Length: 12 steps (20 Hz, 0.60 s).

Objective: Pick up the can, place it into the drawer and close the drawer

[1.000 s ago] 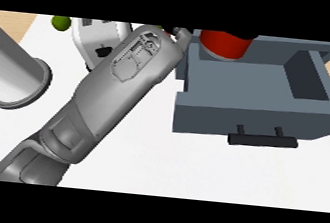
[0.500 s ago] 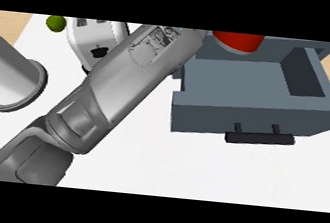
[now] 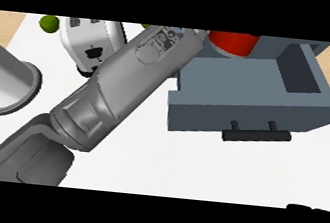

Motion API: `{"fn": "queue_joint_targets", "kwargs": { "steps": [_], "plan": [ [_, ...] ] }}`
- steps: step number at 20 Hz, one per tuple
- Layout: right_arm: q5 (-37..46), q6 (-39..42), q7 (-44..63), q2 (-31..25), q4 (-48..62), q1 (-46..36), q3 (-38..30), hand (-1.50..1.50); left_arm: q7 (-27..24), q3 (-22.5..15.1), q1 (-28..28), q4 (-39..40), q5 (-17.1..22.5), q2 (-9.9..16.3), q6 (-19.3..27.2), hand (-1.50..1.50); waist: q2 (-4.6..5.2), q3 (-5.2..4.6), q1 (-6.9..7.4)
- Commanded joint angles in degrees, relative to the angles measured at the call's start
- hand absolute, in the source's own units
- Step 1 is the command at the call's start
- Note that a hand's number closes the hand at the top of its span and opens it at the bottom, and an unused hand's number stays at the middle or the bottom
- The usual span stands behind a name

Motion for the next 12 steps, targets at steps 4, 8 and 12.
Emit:
{"fn": "queue_joint_targets", "kwargs": {
  "steps": [4,8,12],
  "plan": [
    [0.49,-0.64,0.36,0.51,0.4,-2.23,1.28,-1.5,-3.77,-4.66,0.39,3.43,2.74,0.0,2.95,1.5,0.62,0.06,-1.93],
    [1.24,-0.53,-3.06,0.26,5.27,-3.55,0.28,-1.5,-4.78,-7.58,2.1,4.33,3.5,0.0,3.25,1.5,0.52,0.08,-1.26],
    [0.79,-0.26,-1.33,-0.86,3.69,-3.59,-0.21,-1.5,-6.73,-9.49,2.21,4.05,4.19,0.0,3.95,1.5,0.59,0.07,-2.08]
  ]
}}
